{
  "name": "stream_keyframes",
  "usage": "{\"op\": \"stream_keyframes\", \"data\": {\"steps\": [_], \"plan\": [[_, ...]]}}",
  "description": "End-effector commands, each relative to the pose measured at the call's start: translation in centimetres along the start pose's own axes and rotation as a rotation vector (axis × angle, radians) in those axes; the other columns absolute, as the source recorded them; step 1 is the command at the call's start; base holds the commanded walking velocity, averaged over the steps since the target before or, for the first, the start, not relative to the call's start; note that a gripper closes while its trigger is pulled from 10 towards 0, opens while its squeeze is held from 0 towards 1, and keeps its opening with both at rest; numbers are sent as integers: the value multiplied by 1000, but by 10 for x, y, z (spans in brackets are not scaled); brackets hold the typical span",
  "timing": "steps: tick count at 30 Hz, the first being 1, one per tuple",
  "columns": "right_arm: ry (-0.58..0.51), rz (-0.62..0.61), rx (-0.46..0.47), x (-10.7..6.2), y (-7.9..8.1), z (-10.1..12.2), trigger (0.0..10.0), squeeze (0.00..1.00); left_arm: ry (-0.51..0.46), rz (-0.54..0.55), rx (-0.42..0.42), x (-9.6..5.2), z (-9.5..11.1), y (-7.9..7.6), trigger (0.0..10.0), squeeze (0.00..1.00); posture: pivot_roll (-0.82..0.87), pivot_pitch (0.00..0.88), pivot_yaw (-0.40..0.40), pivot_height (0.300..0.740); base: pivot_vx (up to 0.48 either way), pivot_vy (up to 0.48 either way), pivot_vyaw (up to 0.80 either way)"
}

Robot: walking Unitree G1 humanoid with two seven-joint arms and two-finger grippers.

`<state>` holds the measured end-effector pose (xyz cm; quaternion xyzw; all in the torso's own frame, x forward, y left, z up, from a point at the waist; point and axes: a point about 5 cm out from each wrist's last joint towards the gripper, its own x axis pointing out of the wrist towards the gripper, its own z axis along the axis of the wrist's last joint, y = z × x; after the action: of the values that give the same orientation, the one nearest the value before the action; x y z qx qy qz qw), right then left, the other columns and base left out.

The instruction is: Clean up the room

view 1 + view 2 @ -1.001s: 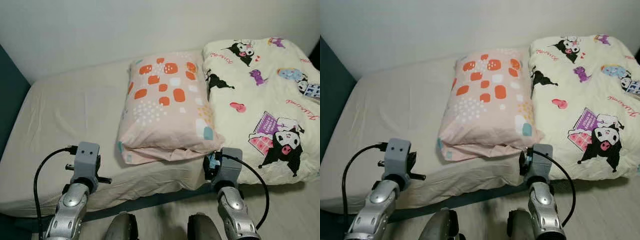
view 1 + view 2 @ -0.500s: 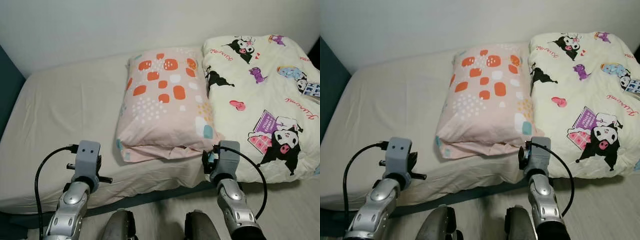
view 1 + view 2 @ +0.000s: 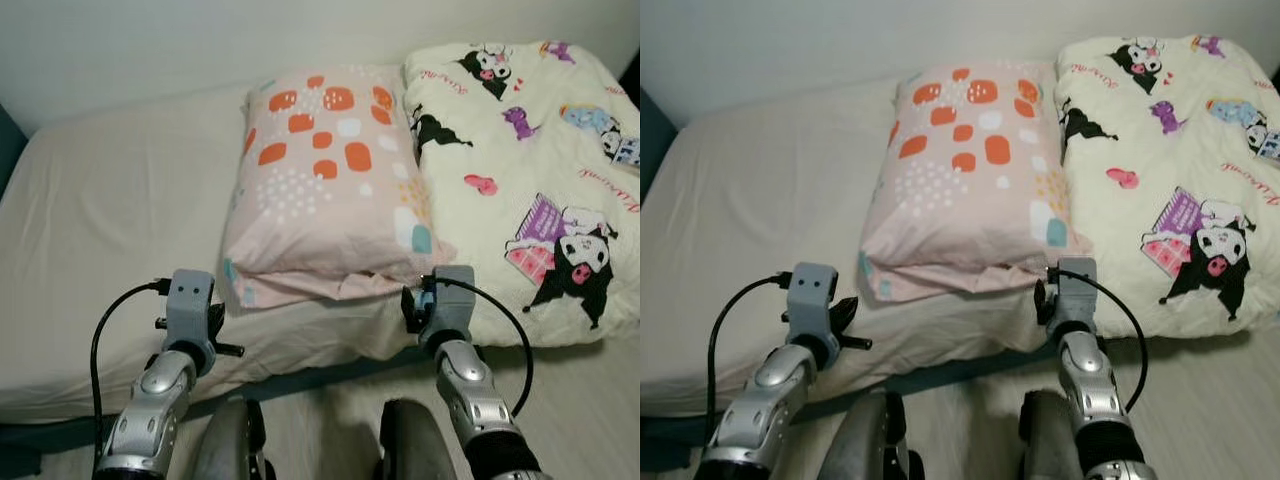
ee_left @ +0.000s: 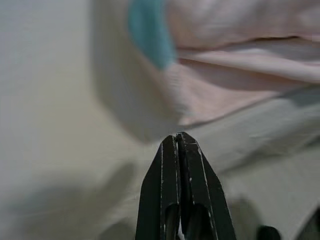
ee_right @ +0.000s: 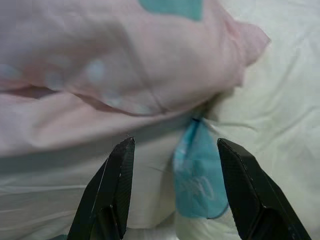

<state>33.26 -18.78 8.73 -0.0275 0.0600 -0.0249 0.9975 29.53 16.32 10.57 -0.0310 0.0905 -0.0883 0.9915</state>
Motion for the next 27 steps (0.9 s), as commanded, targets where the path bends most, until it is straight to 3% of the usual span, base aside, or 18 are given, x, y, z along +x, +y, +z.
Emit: {"op": "stream_keyframes", "data": {"steps": [1,8,10,13,15,20,21,22,25,27], "plan": [[33,8,-13,-2,0,-7,10000,0,48,-60,-76,-7,-8,-6,10000,0,74,287,19,581,0,0,0],[30,10,-16,-1,-2,-7,10000,0,77,-171,-145,-15,-10,-15,10000,0,75,284,17,581,0,0,0],[28,10,-7,-1,-2,-5,10000,0,89,-212,-209,-16,-13,-25,10000,0,74,281,13,571,0,0,0],[28,10,-5,0,-2,-5,10000,0,95,-211,-223,-15,-14,-27,10000,0,72,280,14,566,0,0,0],[24,8,-4,0,-3,-4,10000,0,83,-129,-234,-8,-15,-24,10000,0,67,281,16,552,0,0,0],[21,6,-8,0,-3,-4,10000,0,62,-78,-256,-4,-11,-22,10000,27,66,281,17,552,0,0,0],[20,4,-9,0,-4,-4,10000,0,50,-69,-287,-2,-8,-22,10000,1000,64,280,17,552,0,0,0],[20,4,-9,0,-4,-4,10000,0,50,-69,-287,-2,-8,-22,10000,1000,64,280,17,552,0,0,0],[18,1,-8,-1,-5,-4,10000,0,26,-64,-418,2,0,-26,10000,1000,60,284,17,552,0,0,0],[18,1,-7,-1,-5,-3,10000,0,26,-67,-446,2,1,-27,10000,1000,60,284,17,552,0,0,0]]}}
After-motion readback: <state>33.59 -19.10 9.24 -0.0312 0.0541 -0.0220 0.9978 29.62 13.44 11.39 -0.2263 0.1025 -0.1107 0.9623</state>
